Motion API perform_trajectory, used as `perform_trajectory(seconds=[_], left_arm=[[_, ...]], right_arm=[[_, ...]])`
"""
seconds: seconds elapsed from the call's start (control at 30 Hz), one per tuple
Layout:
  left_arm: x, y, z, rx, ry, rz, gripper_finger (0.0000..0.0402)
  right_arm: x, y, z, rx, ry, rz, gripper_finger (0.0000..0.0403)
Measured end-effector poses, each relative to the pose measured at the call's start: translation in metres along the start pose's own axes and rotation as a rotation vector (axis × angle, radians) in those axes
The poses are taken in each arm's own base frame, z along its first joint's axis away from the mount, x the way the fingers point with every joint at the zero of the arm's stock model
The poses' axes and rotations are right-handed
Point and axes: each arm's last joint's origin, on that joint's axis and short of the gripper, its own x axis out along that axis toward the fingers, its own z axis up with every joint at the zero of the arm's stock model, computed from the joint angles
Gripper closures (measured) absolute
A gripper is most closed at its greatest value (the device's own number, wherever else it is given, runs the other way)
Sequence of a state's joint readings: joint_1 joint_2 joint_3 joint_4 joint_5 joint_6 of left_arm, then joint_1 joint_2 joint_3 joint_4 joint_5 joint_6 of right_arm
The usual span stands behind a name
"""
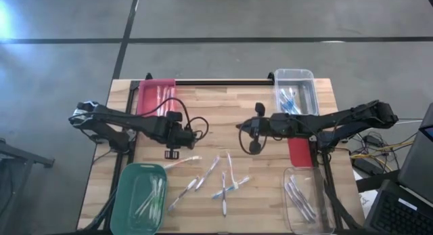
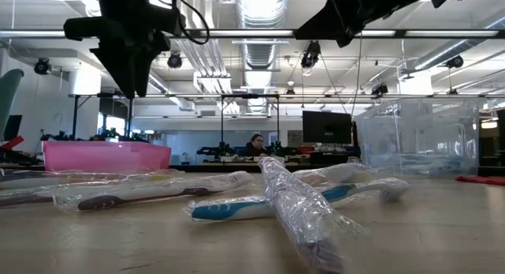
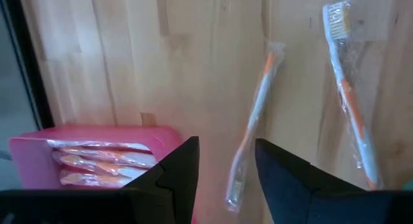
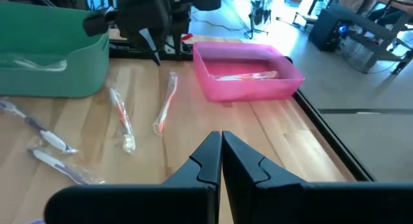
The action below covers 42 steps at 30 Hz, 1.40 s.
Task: Pick & Place Toothbrushes
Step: Put the violet toothbrush into the bottom transparent bin
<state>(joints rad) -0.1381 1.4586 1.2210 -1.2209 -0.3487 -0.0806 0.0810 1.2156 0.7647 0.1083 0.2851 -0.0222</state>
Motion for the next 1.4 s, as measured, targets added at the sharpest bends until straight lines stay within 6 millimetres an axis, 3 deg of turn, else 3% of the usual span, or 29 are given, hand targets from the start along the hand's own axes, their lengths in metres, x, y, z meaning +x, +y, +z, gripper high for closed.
perform_trajectory(seconds=[0.23,0.5,0.77,1.03,1.4], left_arm=[[0.002,-0.004,0.005,-0.079,-0.046,-0.105,0.0246],[-0.002,-0.033,0.026,-0.073,-0.237,-0.261,0.0262],[0.019,-0.070,0.048,-0.236,-0.206,-0.392,0.0270],[0.043,-0.092,0.071,-0.425,-0.156,-0.624,0.0271],[0.048,-0.094,0.075,-0.492,-0.153,-0.616,0.0271]], right_arm=[[-0.002,-0.001,0.002,-0.010,-0.008,-0.001,0.0394],[-0.004,-0.001,0.003,-0.011,-0.015,-0.003,0.0394],[-0.004,-0.001,0.001,-0.016,0.008,-0.002,0.0394],[-0.010,-0.003,0.000,-0.007,0.028,-0.002,0.0394],[-0.028,-0.007,0.000,0.044,0.024,0.002,0.0394]])
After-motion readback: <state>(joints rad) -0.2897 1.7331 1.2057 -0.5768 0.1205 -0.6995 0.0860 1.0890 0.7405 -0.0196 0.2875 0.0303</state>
